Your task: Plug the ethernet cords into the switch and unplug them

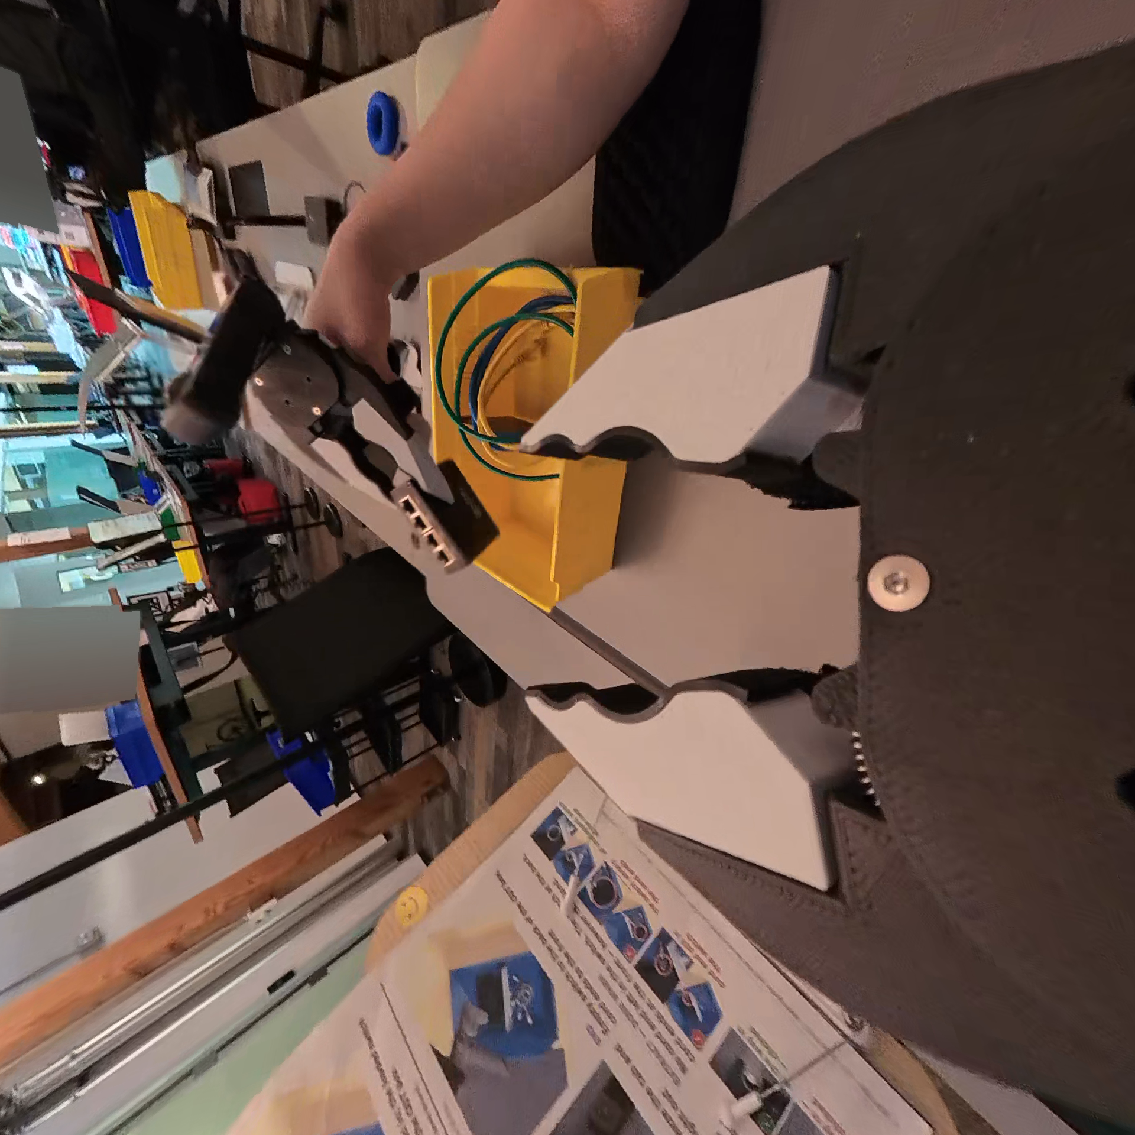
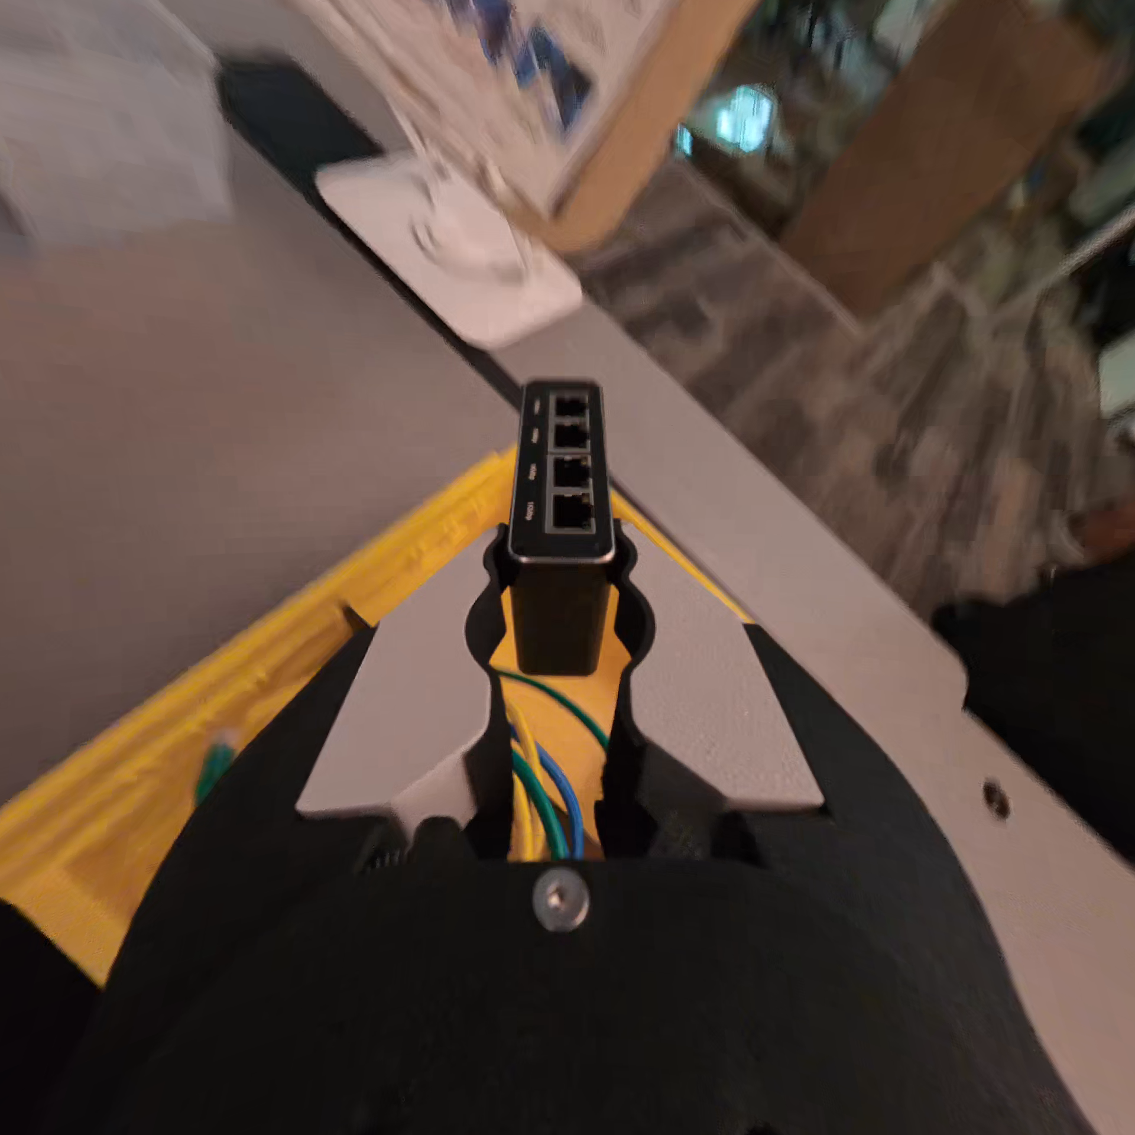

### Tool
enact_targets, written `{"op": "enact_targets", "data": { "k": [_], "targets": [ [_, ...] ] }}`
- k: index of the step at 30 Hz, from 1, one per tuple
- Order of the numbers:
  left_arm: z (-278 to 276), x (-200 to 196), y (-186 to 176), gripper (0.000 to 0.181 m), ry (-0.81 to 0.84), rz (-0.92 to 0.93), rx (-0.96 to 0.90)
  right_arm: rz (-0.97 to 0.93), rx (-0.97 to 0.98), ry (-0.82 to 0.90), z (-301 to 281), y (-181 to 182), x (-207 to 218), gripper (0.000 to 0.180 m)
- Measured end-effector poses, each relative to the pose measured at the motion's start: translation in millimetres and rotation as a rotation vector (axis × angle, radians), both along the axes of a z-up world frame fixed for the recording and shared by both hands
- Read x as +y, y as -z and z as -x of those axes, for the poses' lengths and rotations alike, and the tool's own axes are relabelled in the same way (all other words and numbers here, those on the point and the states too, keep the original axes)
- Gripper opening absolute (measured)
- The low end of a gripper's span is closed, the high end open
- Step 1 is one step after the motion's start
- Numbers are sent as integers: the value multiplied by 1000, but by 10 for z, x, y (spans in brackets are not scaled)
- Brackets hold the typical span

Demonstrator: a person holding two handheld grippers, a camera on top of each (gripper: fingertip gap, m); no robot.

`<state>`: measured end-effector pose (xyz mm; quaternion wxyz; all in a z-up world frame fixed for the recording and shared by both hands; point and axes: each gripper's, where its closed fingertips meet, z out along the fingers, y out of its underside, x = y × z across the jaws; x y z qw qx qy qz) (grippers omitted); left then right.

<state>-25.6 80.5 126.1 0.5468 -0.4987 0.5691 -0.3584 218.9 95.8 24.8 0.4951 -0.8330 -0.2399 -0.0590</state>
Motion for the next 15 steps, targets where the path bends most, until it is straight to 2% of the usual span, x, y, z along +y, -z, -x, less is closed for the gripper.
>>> {"op": "enact_targets", "data": {
  "k": [2, 5, 8, 12, 15],
  "targets": [
    [26, 41, 26, 73, -19, -5, 19, 106, -16, 35, -245, 346, 33, 31],
    [31, 42, 65, 73, -18, -5, 42, 217, 6, -8, -334, 742, 104, 31],
    [13, 27, 109, 72, -16, -15, 67, 244, 48, -63, -238, 851, 229, 32],
    [-27, 18, 169, 70, -17, -35, 102, 234, 10, -101, -26, 868, 434, 31],
    [-62, 10, 217, 70, -12, -41, 123, 342, -41, -91, -1, 1153, 494, 32]
  ]
}}
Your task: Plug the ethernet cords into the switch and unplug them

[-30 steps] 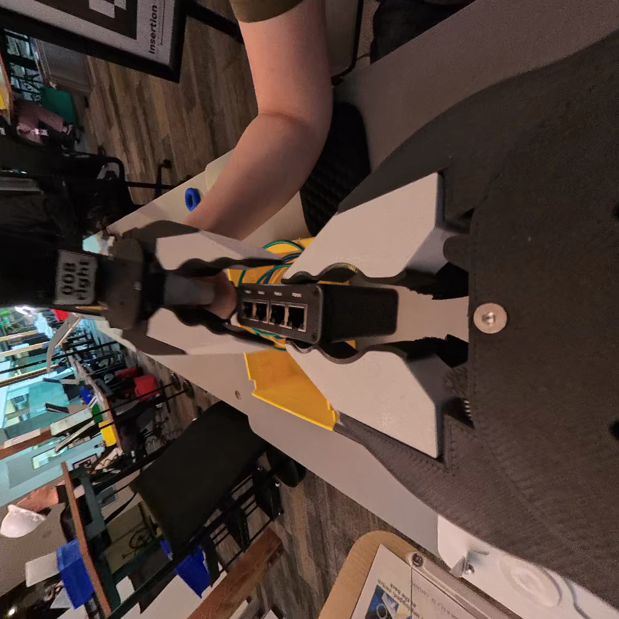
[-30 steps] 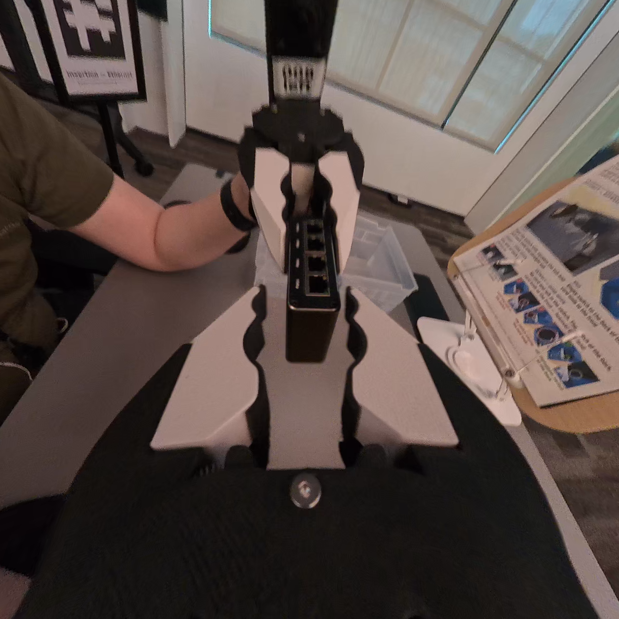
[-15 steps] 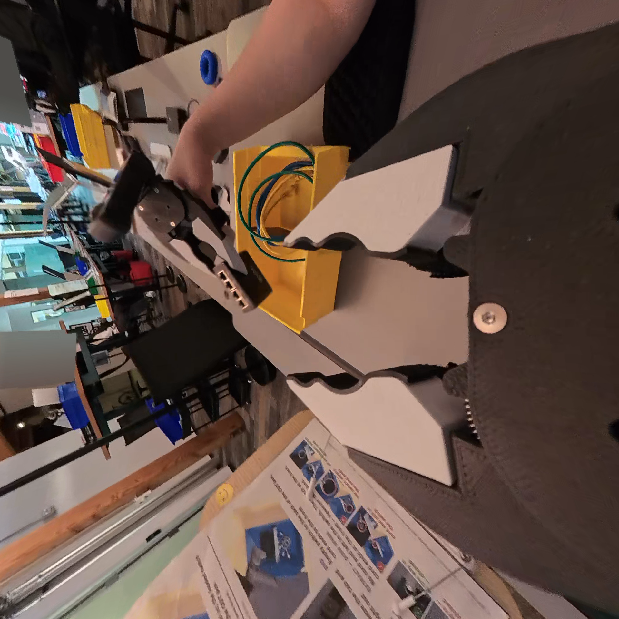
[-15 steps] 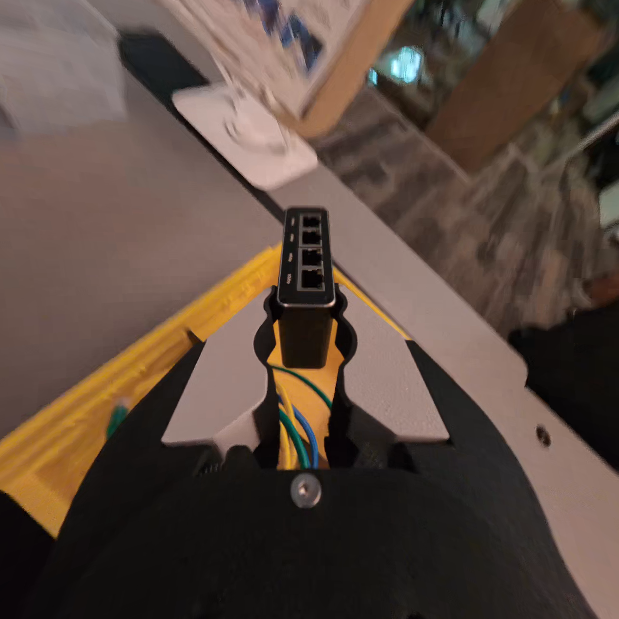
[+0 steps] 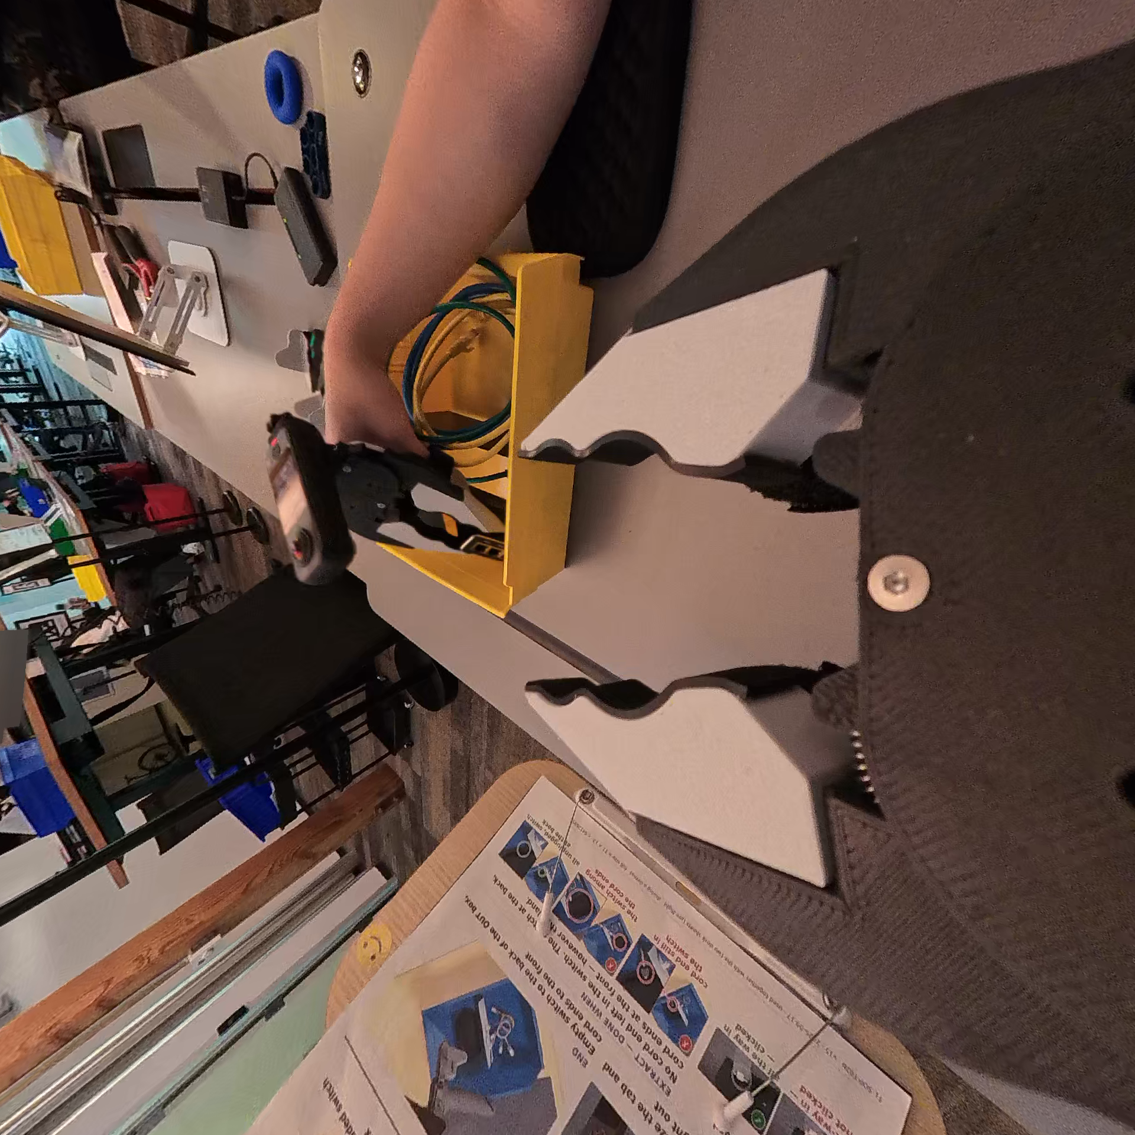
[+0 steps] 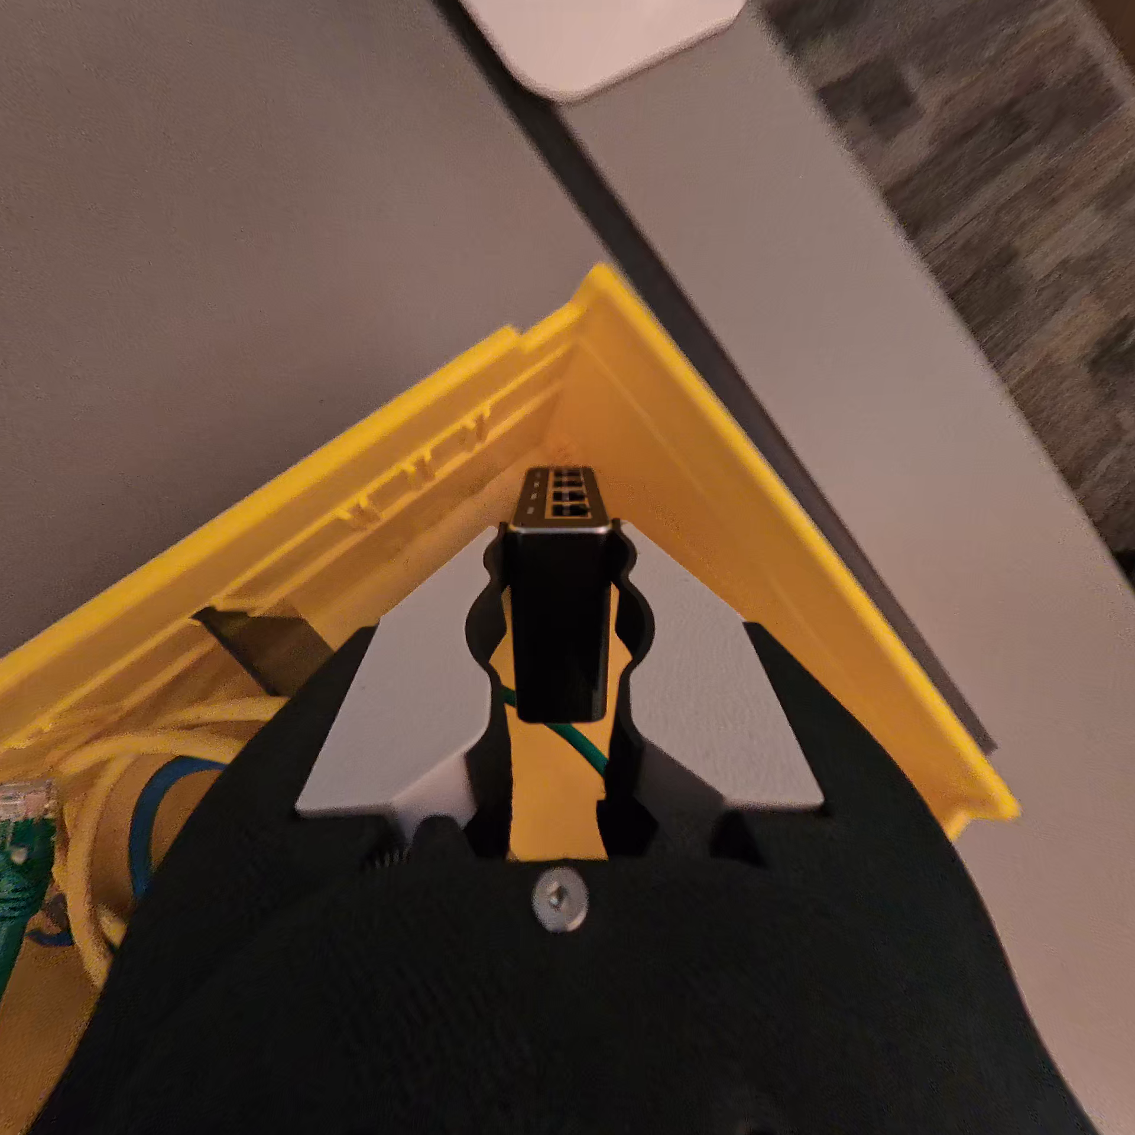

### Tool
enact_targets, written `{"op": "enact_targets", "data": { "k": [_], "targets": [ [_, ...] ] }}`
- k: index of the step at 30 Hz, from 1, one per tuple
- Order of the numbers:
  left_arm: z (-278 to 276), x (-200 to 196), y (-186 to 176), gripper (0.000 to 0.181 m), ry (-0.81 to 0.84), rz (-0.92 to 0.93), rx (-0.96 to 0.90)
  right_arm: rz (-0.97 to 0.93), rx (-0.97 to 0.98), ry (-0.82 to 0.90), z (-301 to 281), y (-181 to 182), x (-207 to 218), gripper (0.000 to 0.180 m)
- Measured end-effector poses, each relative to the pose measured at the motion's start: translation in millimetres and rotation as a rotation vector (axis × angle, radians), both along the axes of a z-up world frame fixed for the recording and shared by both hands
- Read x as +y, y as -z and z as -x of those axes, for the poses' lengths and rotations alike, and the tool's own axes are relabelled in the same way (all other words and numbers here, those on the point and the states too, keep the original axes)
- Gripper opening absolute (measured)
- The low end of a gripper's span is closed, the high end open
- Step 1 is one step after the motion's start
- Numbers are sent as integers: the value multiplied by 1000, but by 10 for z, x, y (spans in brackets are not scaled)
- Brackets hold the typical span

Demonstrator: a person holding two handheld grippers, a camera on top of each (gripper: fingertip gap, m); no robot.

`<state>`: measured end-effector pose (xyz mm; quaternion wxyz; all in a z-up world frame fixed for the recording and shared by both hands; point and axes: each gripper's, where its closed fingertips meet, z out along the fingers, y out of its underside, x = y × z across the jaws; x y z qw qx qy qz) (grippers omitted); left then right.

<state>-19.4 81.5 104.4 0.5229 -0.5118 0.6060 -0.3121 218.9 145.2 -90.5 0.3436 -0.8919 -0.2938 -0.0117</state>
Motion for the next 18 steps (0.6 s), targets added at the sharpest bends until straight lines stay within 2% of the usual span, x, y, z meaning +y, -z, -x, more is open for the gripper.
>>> {"op": "enact_targets", "data": {
  "k": [4, 6, 8, 10, 15, 16, 18],
  "targets": [
    [-32, -15, 62, 70, -1, -10, 31, -36, 4, 27, -10, -9, 84, 35],
    [-37, -14, 76, 70, -7, -15, 41, -106, -88, 98, -214, -146, 88, 49],
    [-34, -13, 77, 70, -10, -18, 42, -145, -98, 141, -350, -305, -22, 47],
    [-29, -15, 69, 70, -8, -15, 38, -81, -37, 200, -475, -322, -240, 35],
    [-47, -27, 94, 70, -2, -8, 47, 227, -70, 373, -893, 125, -776, 38],
    [-57, -37, 110, 70, 2, -8, 53, 242, -56, 381, -897, 160, -767, 35],
    [-70, -47, 141, 70, 3, -15, 69, 258, -18, 381, -852, 182, -751, 14]
  ]
}}
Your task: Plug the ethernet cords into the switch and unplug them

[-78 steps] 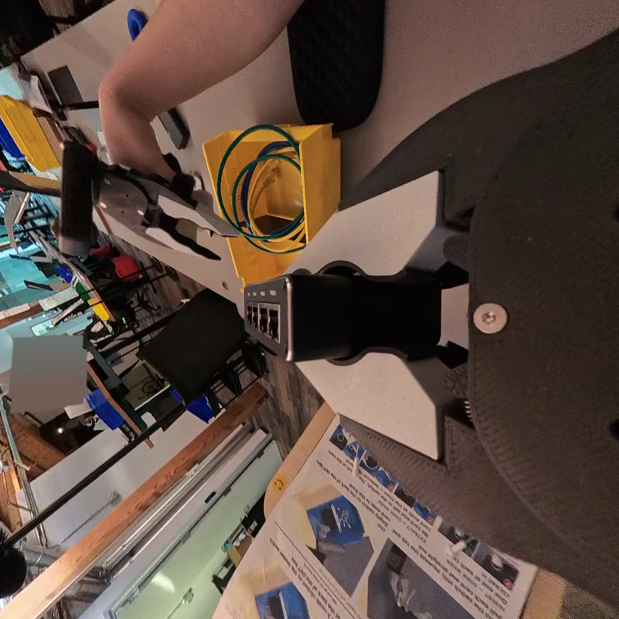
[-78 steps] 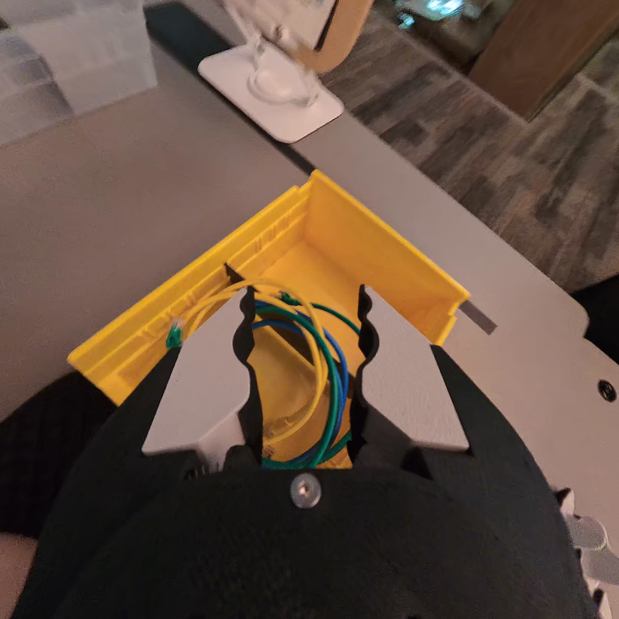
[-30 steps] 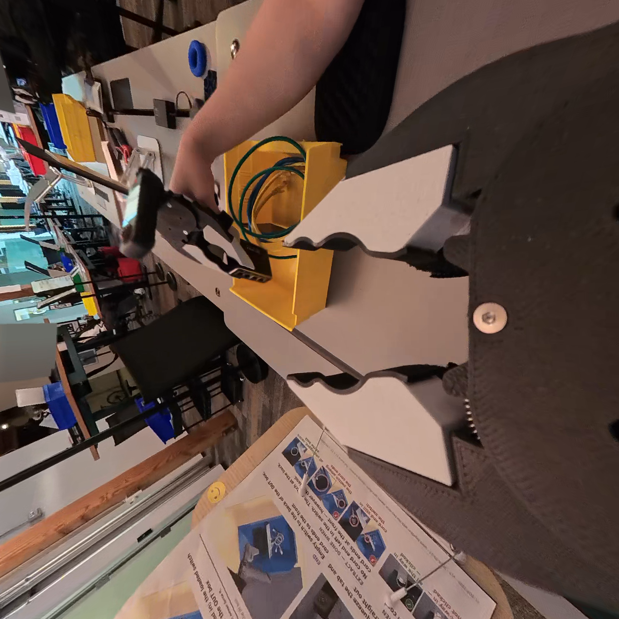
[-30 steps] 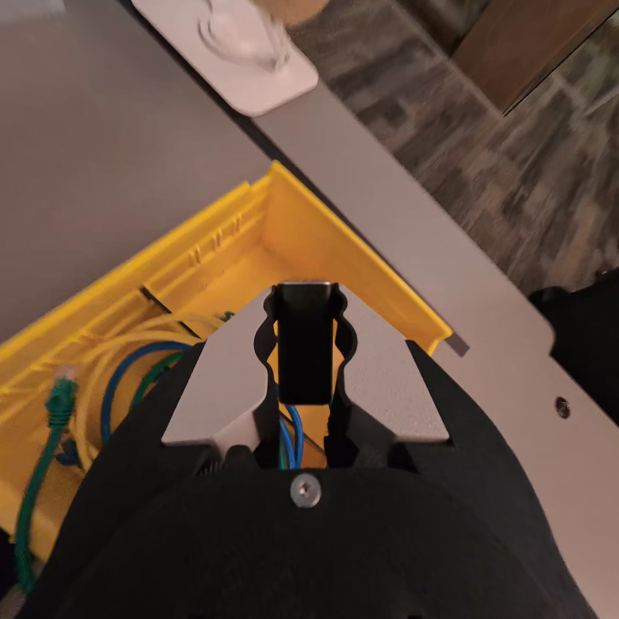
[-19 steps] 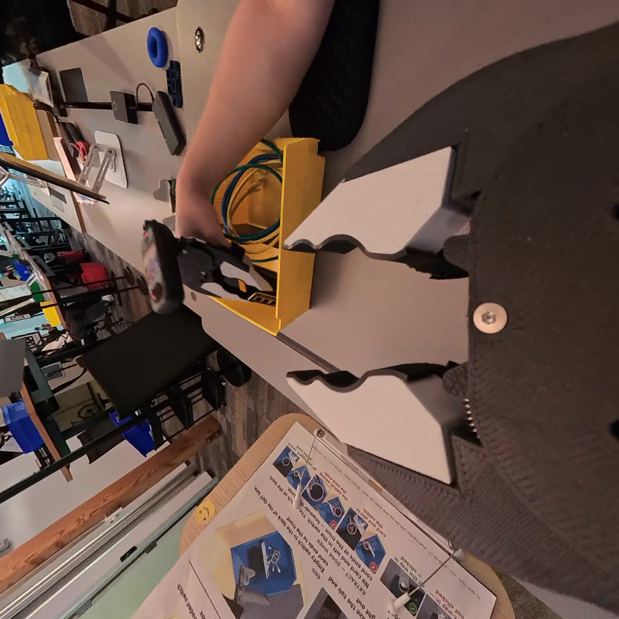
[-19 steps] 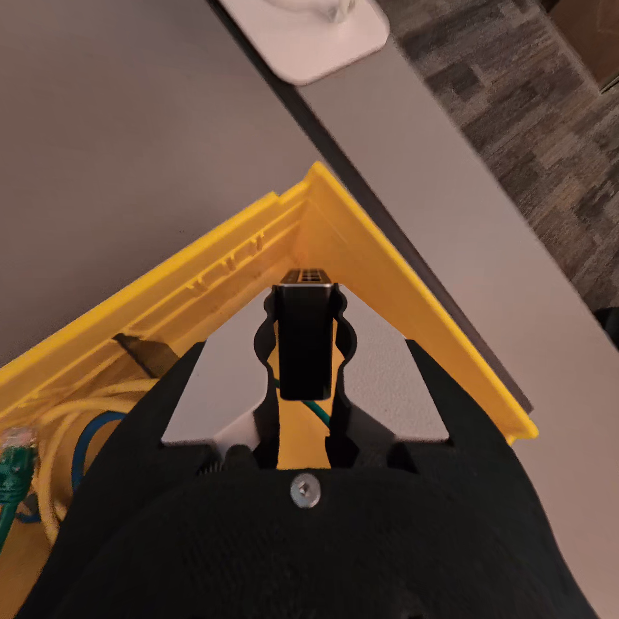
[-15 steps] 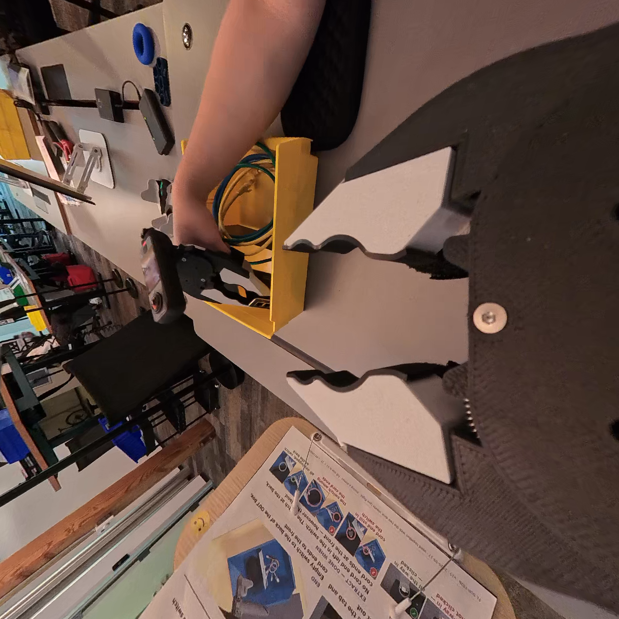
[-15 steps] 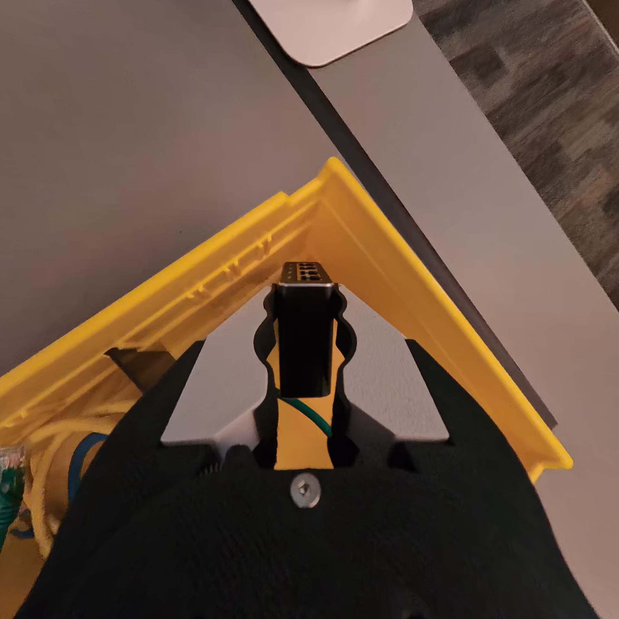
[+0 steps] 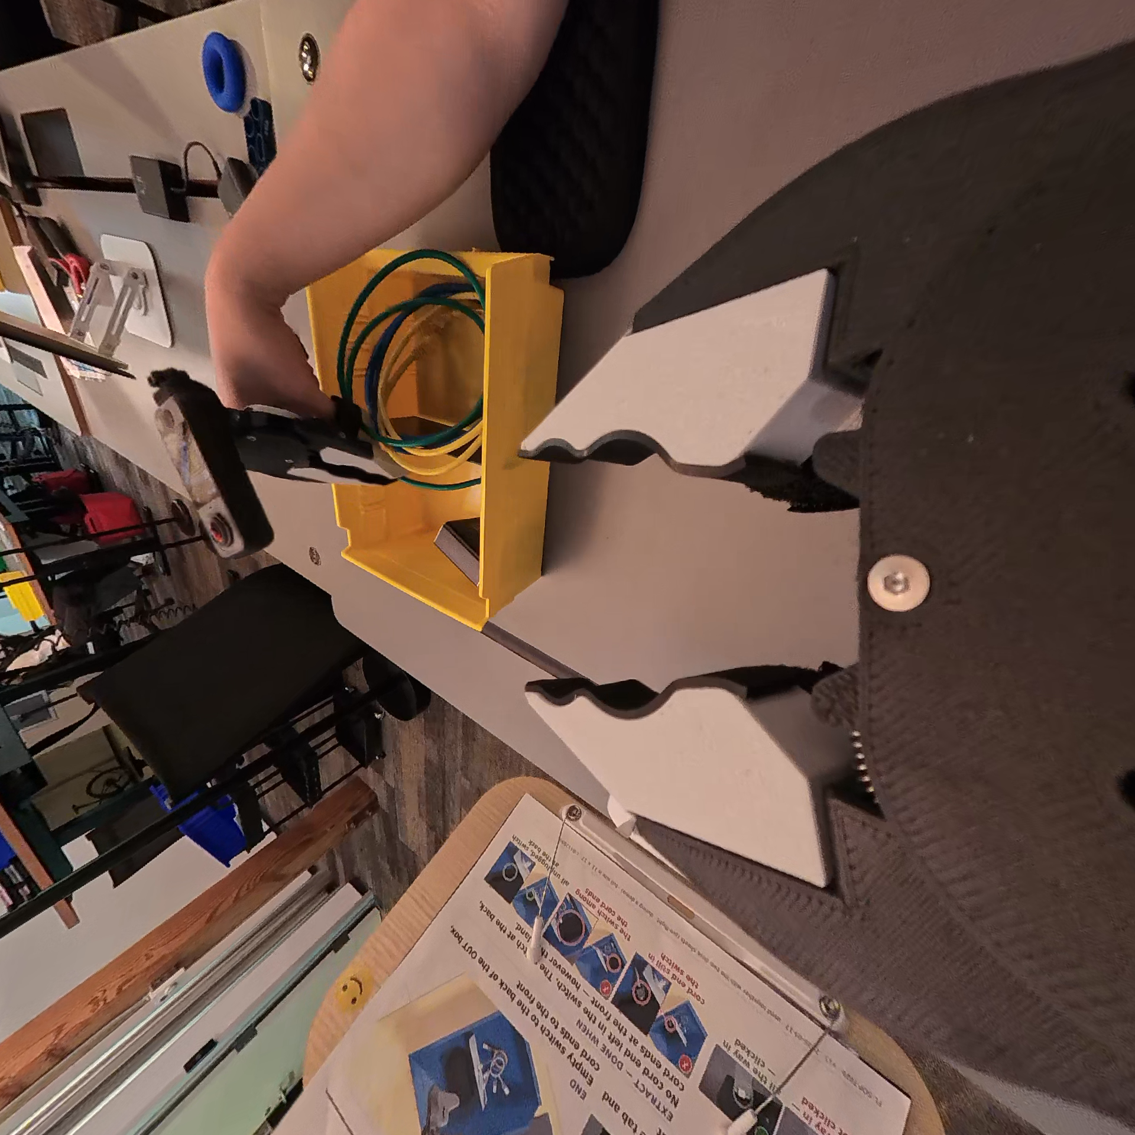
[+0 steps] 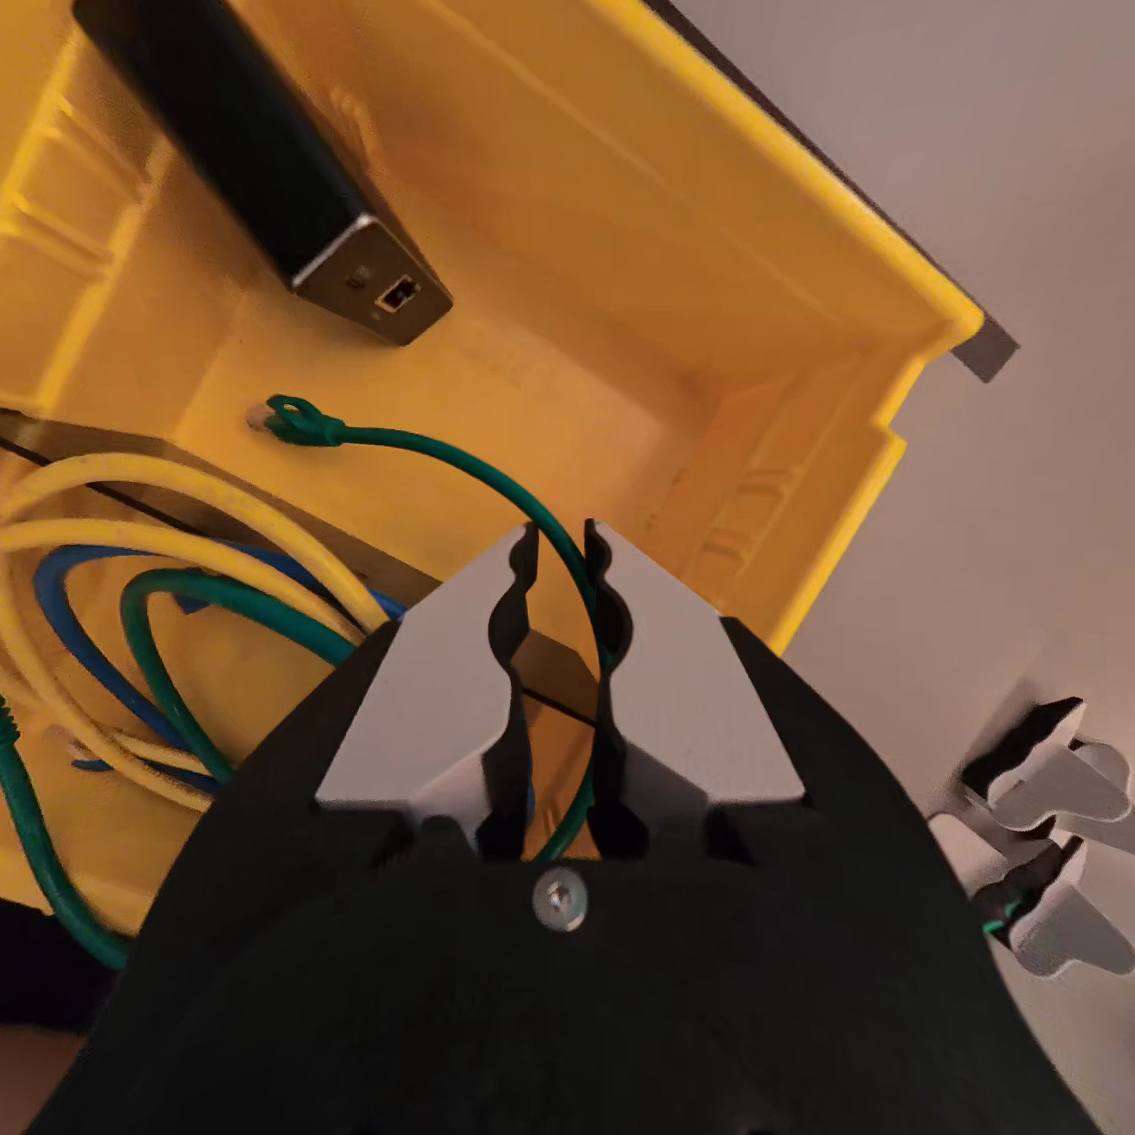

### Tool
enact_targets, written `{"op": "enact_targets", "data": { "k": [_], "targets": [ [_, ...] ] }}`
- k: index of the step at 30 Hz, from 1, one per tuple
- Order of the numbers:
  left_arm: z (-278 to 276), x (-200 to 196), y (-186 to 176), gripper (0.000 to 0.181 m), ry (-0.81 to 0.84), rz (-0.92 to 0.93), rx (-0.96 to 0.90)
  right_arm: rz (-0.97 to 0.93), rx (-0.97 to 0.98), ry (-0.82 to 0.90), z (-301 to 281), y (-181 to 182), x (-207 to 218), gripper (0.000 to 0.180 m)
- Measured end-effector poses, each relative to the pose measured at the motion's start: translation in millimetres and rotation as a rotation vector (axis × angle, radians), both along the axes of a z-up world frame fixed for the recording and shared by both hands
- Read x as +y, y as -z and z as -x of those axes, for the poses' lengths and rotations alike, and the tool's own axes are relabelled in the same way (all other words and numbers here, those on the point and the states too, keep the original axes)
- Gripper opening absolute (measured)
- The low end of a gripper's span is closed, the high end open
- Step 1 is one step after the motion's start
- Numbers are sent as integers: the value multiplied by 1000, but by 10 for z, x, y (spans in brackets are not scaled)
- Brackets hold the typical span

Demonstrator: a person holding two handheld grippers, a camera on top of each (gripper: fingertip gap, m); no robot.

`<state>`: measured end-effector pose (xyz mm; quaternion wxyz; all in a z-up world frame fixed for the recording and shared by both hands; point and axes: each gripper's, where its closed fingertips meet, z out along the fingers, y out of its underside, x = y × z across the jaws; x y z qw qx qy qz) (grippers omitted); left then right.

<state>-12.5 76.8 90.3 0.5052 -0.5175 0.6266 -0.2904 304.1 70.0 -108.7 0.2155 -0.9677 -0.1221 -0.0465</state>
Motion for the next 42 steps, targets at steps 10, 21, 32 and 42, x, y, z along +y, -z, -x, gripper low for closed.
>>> {"op": "enact_targets", "data": {
  "k": [10, 21, 32, 42],
  "targets": [
    [10, 24, 7, 68, -17, -14, 10, -279, -101, -88, 229, -943, -179, 5],
    [16, -6, 3, 67, -12, -25, 14, -68, -69, -201, 449, -522, -478, 12],
    [60, 71, -15, 69, -46, -38, 18, -19, -133, -66, 133, -420, -508, 35],
    [726, 525, -293, 70, -372, -145, 5, -100, -89, 217, -209, -649, -902, 56]
  ]
}}
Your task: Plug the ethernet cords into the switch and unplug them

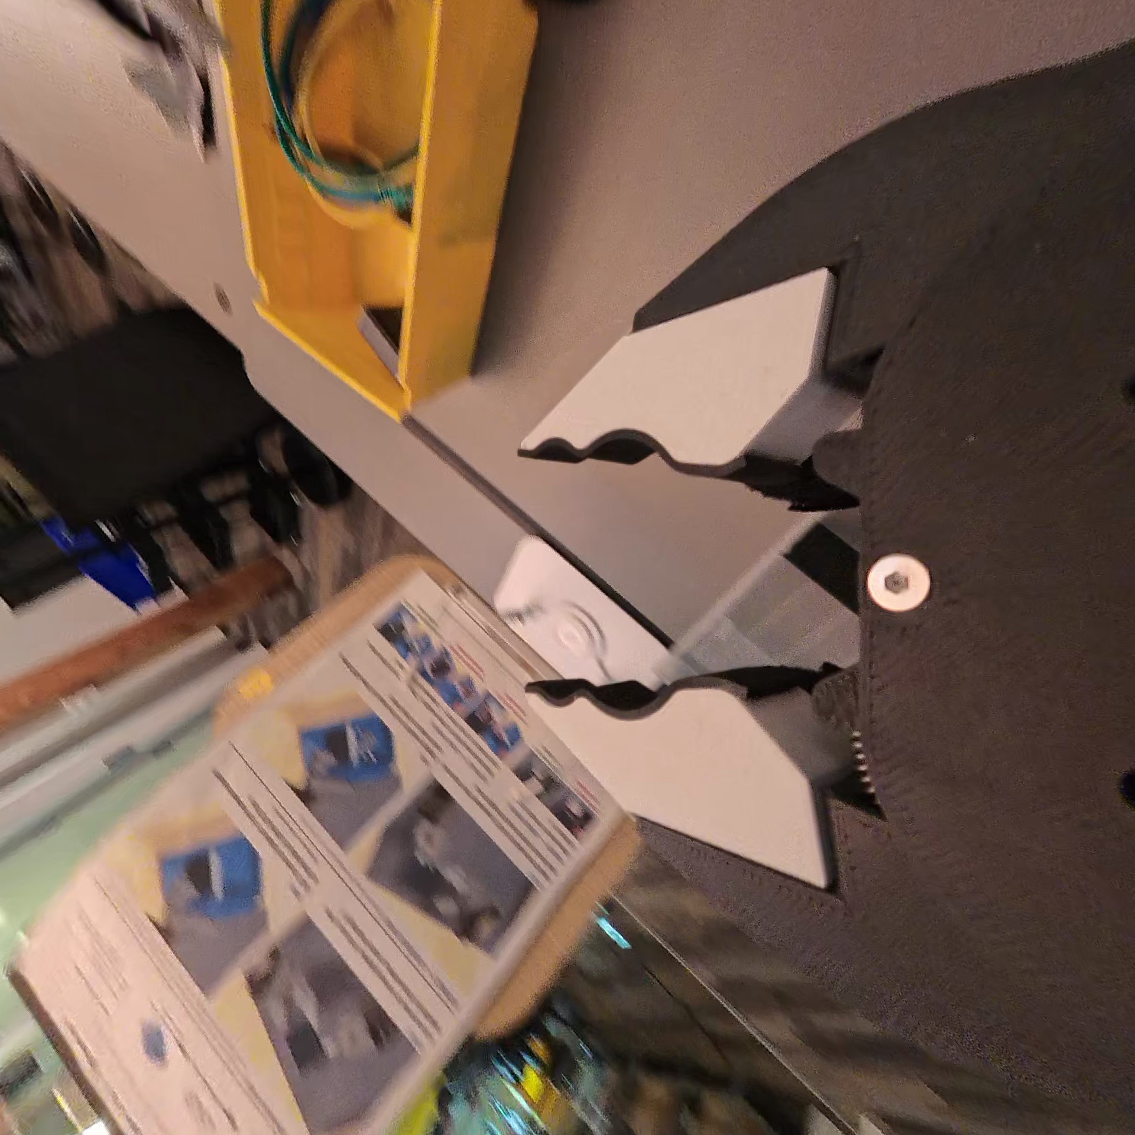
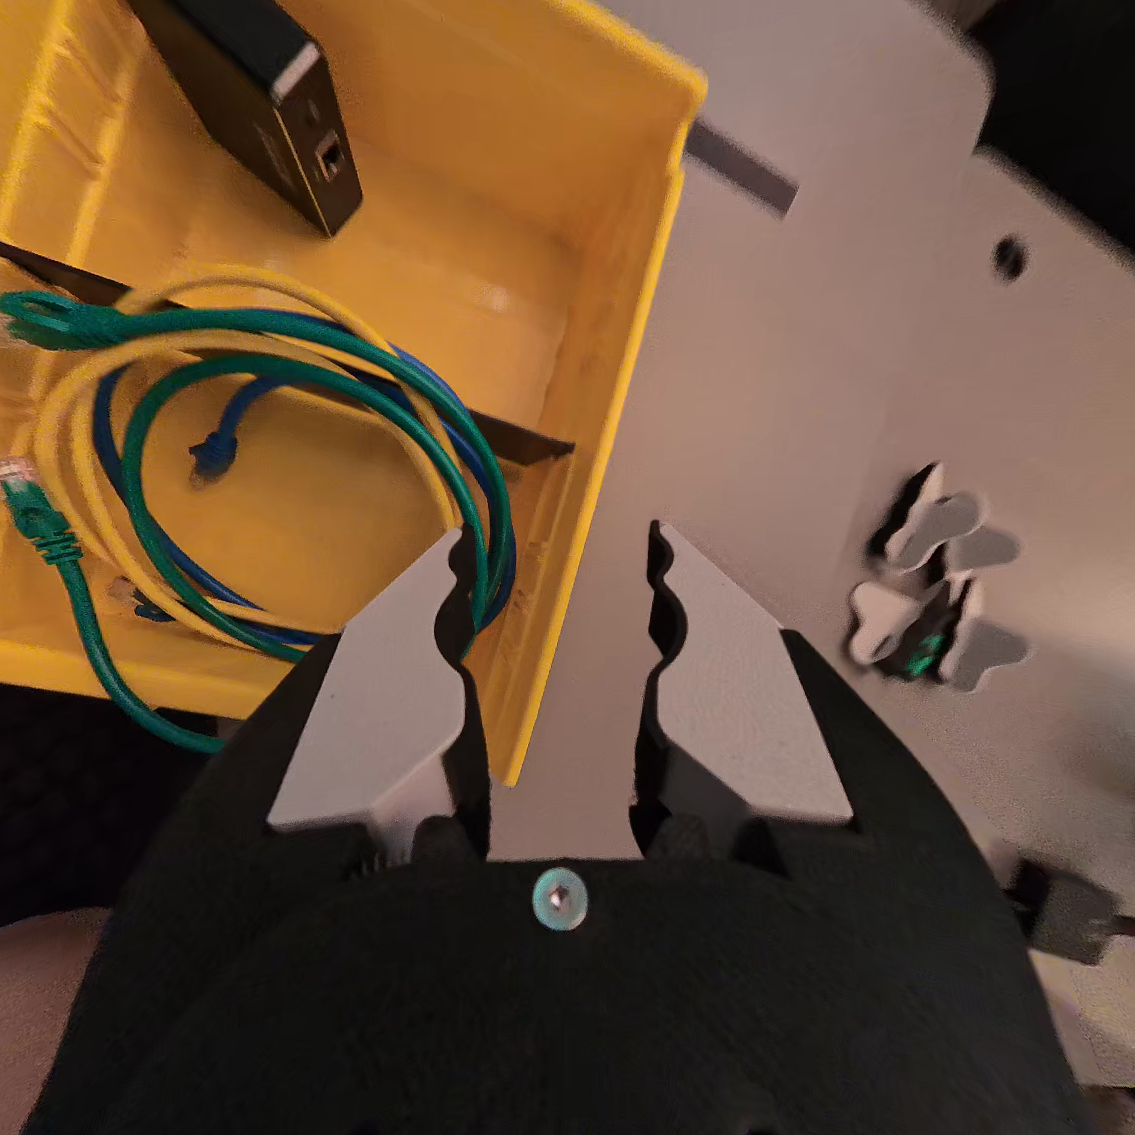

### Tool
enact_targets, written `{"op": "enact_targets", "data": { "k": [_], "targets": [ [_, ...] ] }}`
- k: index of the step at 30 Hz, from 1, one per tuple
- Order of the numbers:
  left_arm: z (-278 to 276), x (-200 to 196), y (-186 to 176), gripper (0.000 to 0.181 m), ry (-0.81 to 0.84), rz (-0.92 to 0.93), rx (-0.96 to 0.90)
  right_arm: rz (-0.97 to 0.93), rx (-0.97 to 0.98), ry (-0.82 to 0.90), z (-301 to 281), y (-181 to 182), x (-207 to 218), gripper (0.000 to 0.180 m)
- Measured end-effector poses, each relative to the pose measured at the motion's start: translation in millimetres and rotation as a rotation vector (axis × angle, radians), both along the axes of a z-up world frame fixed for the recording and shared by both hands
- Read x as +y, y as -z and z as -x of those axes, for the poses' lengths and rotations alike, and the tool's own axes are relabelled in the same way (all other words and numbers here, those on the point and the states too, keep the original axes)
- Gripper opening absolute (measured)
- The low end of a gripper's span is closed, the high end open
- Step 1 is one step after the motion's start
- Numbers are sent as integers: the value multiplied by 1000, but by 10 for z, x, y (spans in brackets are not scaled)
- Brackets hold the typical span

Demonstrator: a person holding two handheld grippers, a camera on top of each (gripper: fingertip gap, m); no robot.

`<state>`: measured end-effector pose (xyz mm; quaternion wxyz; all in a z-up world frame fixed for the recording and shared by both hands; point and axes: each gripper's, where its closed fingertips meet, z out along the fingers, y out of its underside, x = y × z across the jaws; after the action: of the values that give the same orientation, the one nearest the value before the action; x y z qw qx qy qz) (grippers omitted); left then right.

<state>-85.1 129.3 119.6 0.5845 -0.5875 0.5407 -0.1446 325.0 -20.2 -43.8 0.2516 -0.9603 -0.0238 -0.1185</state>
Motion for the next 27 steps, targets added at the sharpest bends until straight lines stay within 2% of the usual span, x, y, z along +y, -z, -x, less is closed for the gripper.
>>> {"op": "enact_targets", "data": {
  "k": [3, 6, 8, 11, 14, 18, 22, 23, 25, 26, 27],
  "targets": [
    [559, 292, 37, 78, -253, 33, 43, 104, 128, 83, -150, 363, -132, 49],
    [1285, 552, 207, 84, -506, 171, 48, 135, 260, 124, -203, 626, -115, 43],
    [1732, 696, 375, 88, -630, 286, 15, 139, 382, 149, -140, 717, -61, 34],
    [2281, 924, 738, 83, -779, 465, -7, 160, 506, 177, -11, 743, -34, 10],
    [2783, 1158, 1126, 80, -967, 598, 0, 198, 459, 181, 1, 782, -32, 7],
    [2867, 1223, 1720, 75, -960, 841, 83, 276, 388, 218, 16, 811, -58, 5],
    [2881, 1244, 2123, 72, -968, 949, 227, 376, 411, 242, 231, 819, -88, 5],
    [2876, 1228, 2209, 66, -961, 977, 260, 406, 414, 226, 312, 820, -98, 5],
    [2776, 1105, 2413, 37, -887, 1088, 324, 464, 400, 179, 490, 820, -121, 6],
    [2707, 989, 2528, 32, -834, 1171, 367, 492, 402, 179, 584, 815, -128, 7],
    [2661, 835, 2631, 16, -780, 1259, 436, 522, 398, 180, 663, 813, -137, 8]
  ]
}}
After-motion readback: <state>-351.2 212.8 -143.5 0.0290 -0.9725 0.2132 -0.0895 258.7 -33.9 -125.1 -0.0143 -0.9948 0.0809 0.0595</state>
